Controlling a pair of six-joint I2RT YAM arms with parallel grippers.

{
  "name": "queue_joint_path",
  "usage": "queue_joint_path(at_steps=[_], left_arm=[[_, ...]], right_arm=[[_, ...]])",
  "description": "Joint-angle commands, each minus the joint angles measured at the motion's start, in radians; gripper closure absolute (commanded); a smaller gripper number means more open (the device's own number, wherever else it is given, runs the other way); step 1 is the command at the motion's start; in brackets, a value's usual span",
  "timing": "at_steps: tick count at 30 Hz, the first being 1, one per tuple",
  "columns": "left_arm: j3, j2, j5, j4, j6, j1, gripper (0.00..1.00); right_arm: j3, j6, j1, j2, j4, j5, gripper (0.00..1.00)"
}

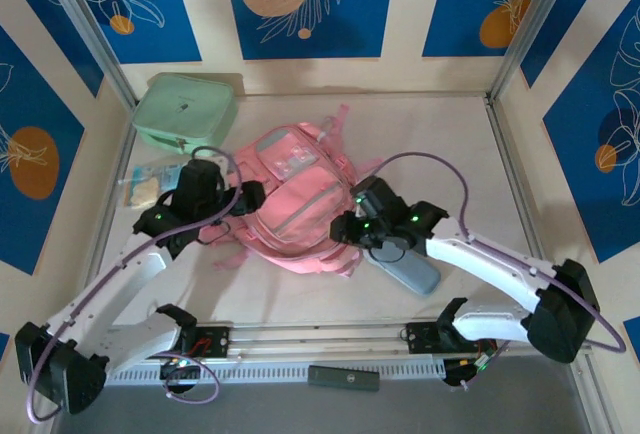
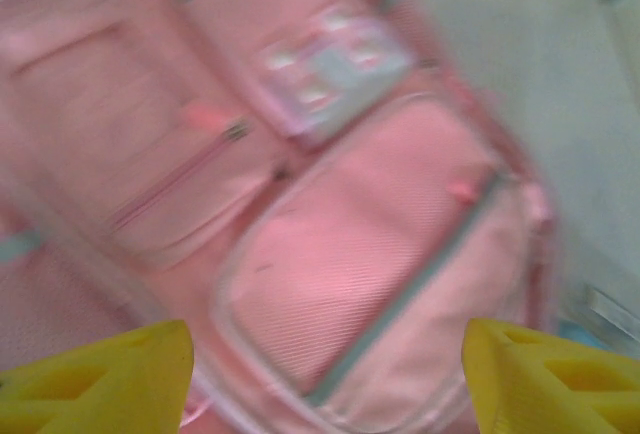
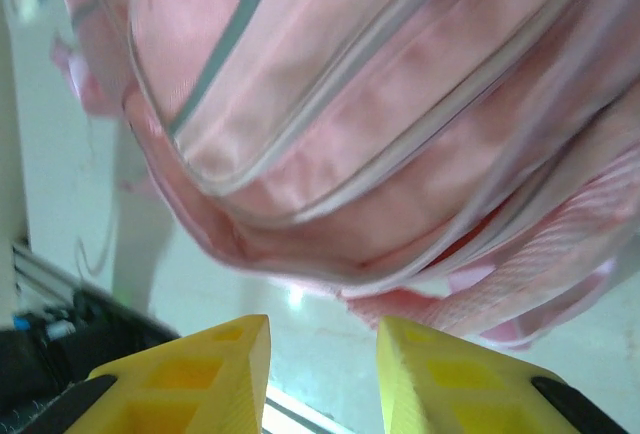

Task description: Pack books, pencil case, and school supplies into a backpack

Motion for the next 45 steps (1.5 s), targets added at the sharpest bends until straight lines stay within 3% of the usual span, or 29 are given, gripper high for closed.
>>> queue_joint_path(at_steps=[1, 6, 13, 26, 30, 34, 39, 45], left_arm=[[-0.119, -0.006, 0.056, -0.019, -0.131, 0.101, 0.28], [-0.216, 0.061, 0.164, 0.084, -0.185, 0.256, 0.28], [-0.242, 0.209, 0.196, 0.226, -0.230, 0.335, 0.28], [-0.292, 0.321, 0.212, 0.380, -0.342, 0.335, 0.54], [-0.298, 0.348, 0.235, 0.436, -0.359, 0.333, 0.66], [-0.291, 0.355, 0.246, 0.431, -0.362, 0.329, 0.84], [-0.316, 0.305, 0.254, 0.452, -0.393, 0.303, 1.00], [-0.361, 0.220, 0.196, 0.445, -0.469, 0.224, 1.00]], right_arm=[[0.049, 0.032, 0.088, 0.046, -0.045, 0.037, 0.66], [0.037, 0.079, 0.142, 0.116, 0.002, 0.056, 0.66], [0.035, 0.087, 0.145, 0.168, 0.013, 0.085, 0.66], [-0.030, 0.110, 0.105, 0.169, 0.050, 0.086, 0.66], [-0.045, 0.112, 0.092, 0.174, 0.080, 0.086, 0.66], [-0.045, 0.089, 0.057, 0.186, 0.094, 0.091, 0.66], [-0.053, 0.010, -0.049, 0.225, 0.152, 0.049, 0.66], [0.039, -0.146, -0.241, 0.324, 0.205, -0.052, 0.66]])
